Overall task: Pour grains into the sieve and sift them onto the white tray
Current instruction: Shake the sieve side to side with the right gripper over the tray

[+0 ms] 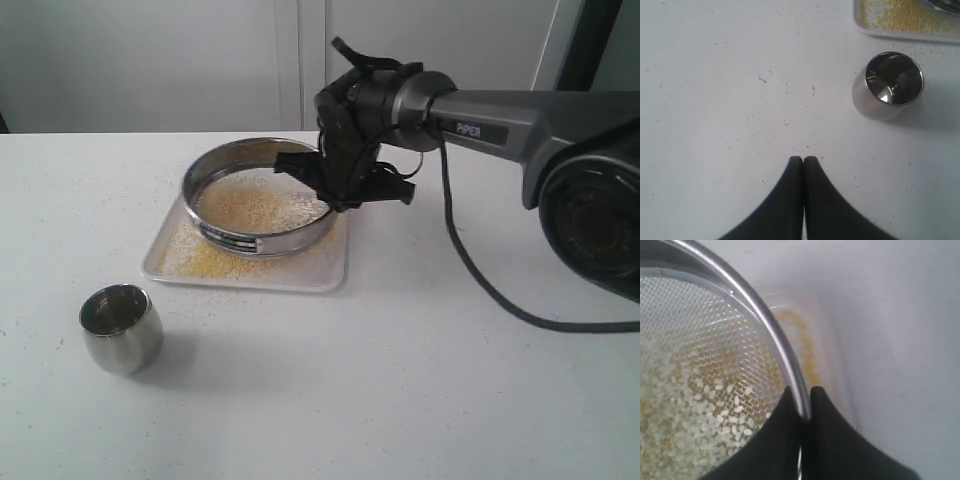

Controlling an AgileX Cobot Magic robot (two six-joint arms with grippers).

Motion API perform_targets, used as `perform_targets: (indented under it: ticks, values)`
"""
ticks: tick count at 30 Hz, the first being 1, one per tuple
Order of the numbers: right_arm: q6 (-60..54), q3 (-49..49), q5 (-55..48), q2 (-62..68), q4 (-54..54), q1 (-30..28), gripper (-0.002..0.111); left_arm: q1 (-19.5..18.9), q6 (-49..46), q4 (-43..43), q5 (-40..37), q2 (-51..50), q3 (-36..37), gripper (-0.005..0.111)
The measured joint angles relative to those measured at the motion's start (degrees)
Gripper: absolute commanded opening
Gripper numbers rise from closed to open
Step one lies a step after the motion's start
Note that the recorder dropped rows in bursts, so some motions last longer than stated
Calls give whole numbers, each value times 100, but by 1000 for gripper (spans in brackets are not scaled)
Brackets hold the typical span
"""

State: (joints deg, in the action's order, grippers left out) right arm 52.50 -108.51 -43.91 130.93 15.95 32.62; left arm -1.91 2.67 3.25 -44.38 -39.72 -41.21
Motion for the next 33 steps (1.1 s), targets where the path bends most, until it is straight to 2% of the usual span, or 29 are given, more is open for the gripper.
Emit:
perform_targets:
  ticks: [3,6,9,11,13,17,20,22,24,26,29,31,33]
  values:
    - [10,-47,0,0,71,179,0,0,0,0,0,0,0,0]
    - [268,-50,-513,-4,55,9,0,0,0,0,0,0,0,0]
    - [-182,-50,-294,-4,-514,-146,0,0,0,0,0,0,0,0]
    - [-661,-50,23,-4,-724,-8,0,0,0,0,0,0,0,0]
    - [-670,-50,-123,-39,-685,86,0,0,0,0,0,0,0,0]
    - [-513,-50,-700,-39,-719,-342,0,0,0,0,0,0,0,0]
    - [-1255,-50,-116,-101,-865,-2,0,0,0,0,0,0,0,0]
    - [-730,-50,-602,-157,-421,48,0,0,0,0,0,0,0,0]
    - [-363,-50,-907,-165,-316,-204,0,0,0,0,0,0,0,0]
    - [-649,-50,-403,-165,-420,-234,0,0,0,0,0,0,0,0]
    - [-908,-50,173,-176,-373,26,0,0,0,0,0,0,0,0]
    - [-585,-59,-121,-180,5,100,0,0,0,0,0,0,0,0]
    - [-142,-59,-482,-170,131,-84,0,0,0,0,0,0,0,0]
